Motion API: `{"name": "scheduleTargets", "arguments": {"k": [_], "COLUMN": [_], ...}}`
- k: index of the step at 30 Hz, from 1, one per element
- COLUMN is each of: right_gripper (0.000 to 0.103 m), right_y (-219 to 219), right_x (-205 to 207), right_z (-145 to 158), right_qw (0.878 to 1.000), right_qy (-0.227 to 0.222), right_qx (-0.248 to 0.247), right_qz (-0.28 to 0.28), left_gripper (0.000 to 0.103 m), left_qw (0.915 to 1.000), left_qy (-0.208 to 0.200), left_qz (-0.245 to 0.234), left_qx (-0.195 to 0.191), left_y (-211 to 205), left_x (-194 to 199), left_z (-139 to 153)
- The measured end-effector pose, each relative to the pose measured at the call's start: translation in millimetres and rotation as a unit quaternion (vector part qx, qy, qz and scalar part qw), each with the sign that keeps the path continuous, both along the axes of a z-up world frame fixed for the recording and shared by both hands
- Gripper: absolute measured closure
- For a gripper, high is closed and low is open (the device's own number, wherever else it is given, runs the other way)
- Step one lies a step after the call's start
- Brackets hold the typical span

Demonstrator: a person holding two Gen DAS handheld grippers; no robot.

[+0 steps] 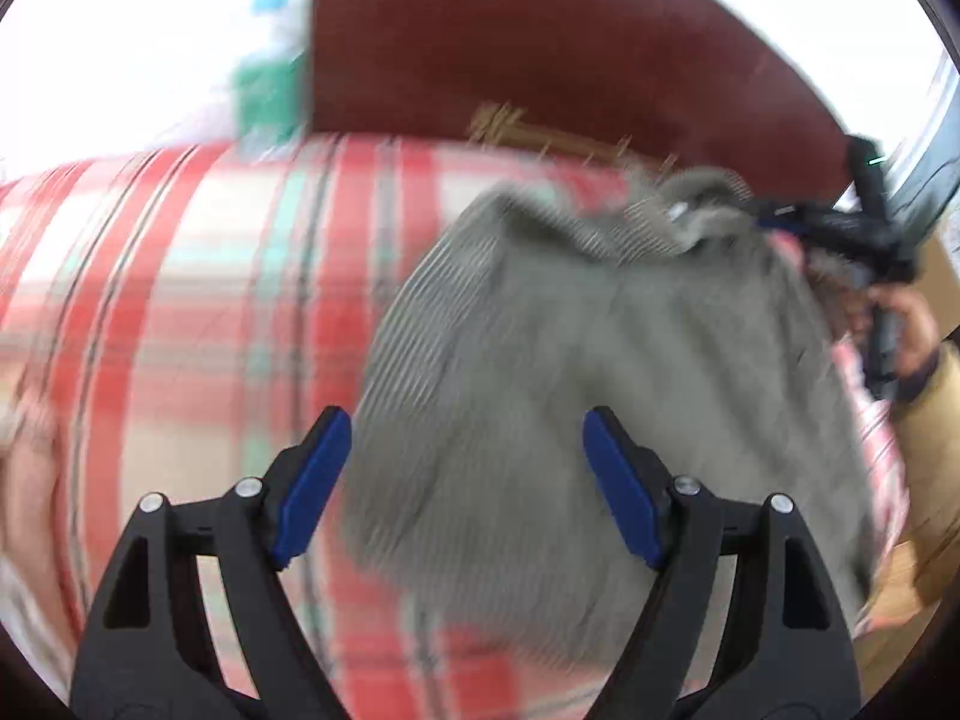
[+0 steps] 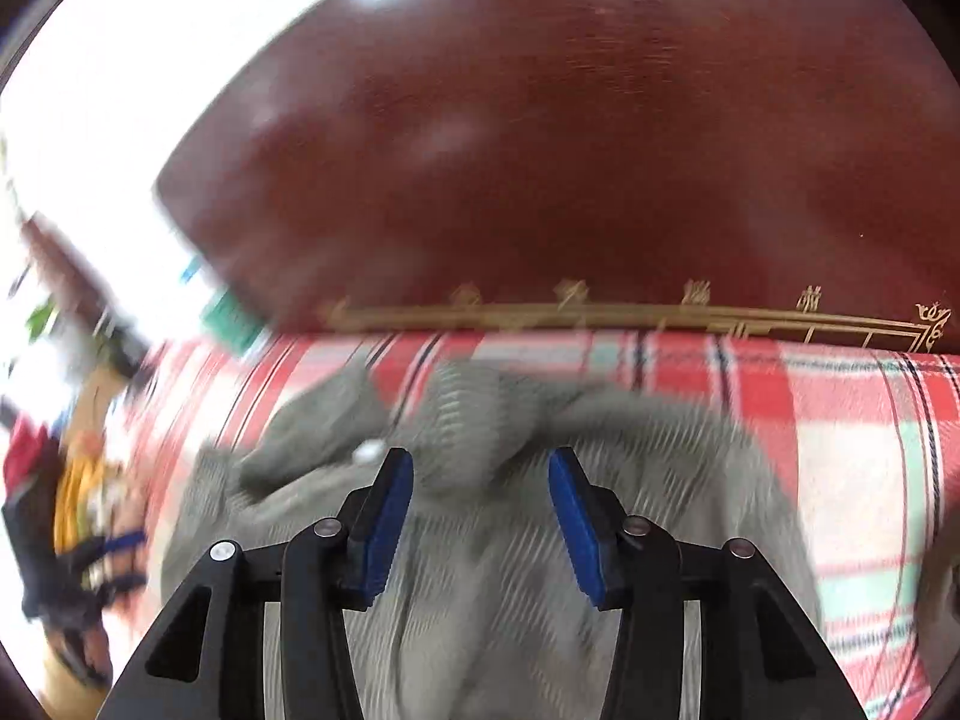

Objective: Fold clothes

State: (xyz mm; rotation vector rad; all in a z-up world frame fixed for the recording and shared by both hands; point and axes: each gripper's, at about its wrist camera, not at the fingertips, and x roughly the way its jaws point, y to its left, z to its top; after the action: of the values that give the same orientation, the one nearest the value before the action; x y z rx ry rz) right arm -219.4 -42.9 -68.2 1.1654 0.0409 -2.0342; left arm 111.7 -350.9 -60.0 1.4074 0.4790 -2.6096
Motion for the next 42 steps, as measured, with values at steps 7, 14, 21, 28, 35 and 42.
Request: {"name": "scheduleTargets", "arguments": {"k": [7, 14, 21, 28, 35, 42], "right_gripper": [0.038, 0.038, 0.038, 0.038, 0.037, 0.062], "right_y": [8.0, 19.8, 55.9, 114.3, 158.3, 131.2], "right_x": [107.4, 181.6, 232.6, 251.7, 271.8, 284.4], "right_z": [-9.9, -20.8, -12.1, -32.6, -54.8, -76.1], "right_qw": [0.993, 0.988, 0.99, 0.998, 0.997, 0.992], "right_qy": [0.003, 0.002, 0.013, -0.01, -0.073, -0.085], "right_qx": [0.023, 0.004, -0.01, 0.013, -0.011, -0.052], "right_qz": [0.114, 0.152, 0.14, 0.052, 0.031, 0.076], "left_gripper": [0.022, 0.094, 0.082, 0.036, 0.034, 0.032], "left_qw": [0.9952, 0.9956, 0.9933, 0.979, 0.9982, 0.9865], "left_qy": [-0.017, -0.024, 0.01, -0.014, 0.018, 0.005], "left_qz": [-0.005, 0.001, 0.088, 0.07, -0.056, -0.109], "left_qx": [0.096, 0.09, -0.075, -0.191, 0.012, 0.121], "left_y": [12.0, 27.6, -23.9, 8.8, 60.1, 130.2], "left_x": [35.1, 12.9, -0.9, 13.2, 100.6, 102.6], "left_z": [-34.9, -44.3, 40.1, 28.2, -11.9, -56.7]}}
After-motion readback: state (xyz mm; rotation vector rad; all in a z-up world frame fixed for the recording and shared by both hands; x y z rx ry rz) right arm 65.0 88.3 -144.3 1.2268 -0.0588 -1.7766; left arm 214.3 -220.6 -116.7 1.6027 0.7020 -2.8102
